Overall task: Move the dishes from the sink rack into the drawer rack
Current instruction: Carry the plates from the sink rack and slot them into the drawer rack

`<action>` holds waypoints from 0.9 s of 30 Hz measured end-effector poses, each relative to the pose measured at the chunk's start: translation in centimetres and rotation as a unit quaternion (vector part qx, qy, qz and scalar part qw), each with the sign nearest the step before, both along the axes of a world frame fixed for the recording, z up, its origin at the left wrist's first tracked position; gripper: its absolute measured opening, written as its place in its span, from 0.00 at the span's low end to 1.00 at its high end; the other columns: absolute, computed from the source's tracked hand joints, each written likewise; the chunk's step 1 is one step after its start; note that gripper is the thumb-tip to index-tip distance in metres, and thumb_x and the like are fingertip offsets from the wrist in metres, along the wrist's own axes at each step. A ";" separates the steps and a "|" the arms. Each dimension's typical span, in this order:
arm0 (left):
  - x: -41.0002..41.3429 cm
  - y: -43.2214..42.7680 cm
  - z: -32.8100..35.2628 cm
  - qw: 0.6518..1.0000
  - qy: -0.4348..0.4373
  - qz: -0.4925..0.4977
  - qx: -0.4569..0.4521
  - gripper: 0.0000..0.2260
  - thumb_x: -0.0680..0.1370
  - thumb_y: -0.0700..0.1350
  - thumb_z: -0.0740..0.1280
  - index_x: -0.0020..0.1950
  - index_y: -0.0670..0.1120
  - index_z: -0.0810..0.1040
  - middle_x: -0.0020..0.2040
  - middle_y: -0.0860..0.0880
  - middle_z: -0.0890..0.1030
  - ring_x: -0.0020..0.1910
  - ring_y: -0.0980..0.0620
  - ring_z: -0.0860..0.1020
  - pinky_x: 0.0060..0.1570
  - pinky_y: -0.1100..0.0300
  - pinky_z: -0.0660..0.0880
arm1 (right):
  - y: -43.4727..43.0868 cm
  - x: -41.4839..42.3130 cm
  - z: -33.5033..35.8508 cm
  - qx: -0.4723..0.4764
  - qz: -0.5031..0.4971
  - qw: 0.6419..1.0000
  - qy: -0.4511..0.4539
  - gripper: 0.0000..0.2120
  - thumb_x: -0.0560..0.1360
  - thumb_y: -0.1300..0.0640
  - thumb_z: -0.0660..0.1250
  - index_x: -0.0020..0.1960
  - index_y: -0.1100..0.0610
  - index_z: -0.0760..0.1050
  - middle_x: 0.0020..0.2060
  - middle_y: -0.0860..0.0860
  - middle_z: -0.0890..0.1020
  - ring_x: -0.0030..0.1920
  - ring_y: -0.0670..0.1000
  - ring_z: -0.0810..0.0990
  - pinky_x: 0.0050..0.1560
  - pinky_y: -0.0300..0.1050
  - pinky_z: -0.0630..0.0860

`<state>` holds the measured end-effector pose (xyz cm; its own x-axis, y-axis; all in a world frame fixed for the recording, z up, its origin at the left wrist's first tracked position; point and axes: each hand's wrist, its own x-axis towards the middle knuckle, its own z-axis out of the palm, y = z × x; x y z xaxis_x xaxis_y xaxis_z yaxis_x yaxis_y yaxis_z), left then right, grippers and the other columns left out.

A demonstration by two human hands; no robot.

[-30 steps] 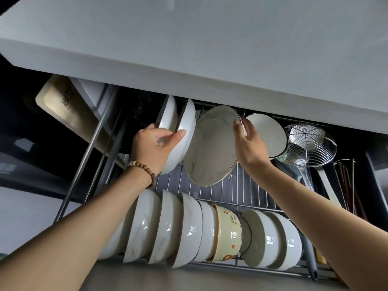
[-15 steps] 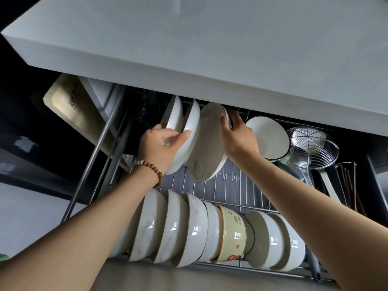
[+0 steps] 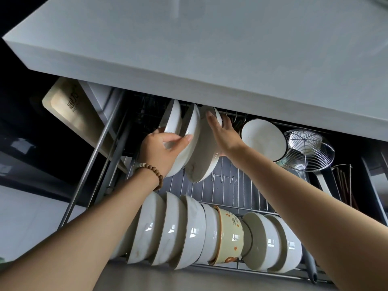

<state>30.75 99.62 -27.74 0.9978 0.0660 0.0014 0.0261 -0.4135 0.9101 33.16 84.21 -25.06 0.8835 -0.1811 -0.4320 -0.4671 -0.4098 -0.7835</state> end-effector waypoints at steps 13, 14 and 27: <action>0.1 -1.1 -0.1 0.998 -0.021 -0.016 0.051 0.09 0.69 0.57 0.72 0.33 0.55 0.80 0.33 0.64 0.78 0.50 0.56 0.76 0.66 0.63 0.62 | -1.6 -3.3 -3.5 0.212 0.007 0.977 0.004 0.37 0.69 0.29 0.62 0.70 0.49 0.66 0.64 0.48 0.78 0.63 0.47 0.76 0.69 0.51 0.67; 0.1 -1.0 -0.1 0.998 -0.024 -0.017 0.051 0.08 0.69 0.57 0.72 0.32 0.57 0.79 0.34 0.65 0.78 0.50 0.56 0.76 0.64 0.65 0.63 | -1.6 -3.4 -3.4 0.217 0.009 0.976 0.005 0.29 0.73 0.33 0.60 0.65 0.51 0.71 0.59 0.49 0.81 0.59 0.47 0.79 0.66 0.47 0.70; 0.3 -0.7 -0.5 0.996 0.011 -0.084 0.041 0.09 0.73 0.54 0.69 0.44 0.49 0.84 0.42 0.56 0.83 0.50 0.53 0.80 0.51 0.87 0.51 | 0.9 -3.4 -3.6 0.150 0.020 0.988 -0.041 0.46 0.58 0.22 0.63 0.61 0.56 0.71 0.57 0.57 0.79 0.59 0.54 0.78 0.64 0.57 0.73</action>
<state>31.01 98.89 -28.21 0.9947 -0.1003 -0.0230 -0.0289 -0.4870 0.8729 29.76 85.11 -28.67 0.9213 -0.0189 -0.3884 -0.3857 -0.1698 -0.9068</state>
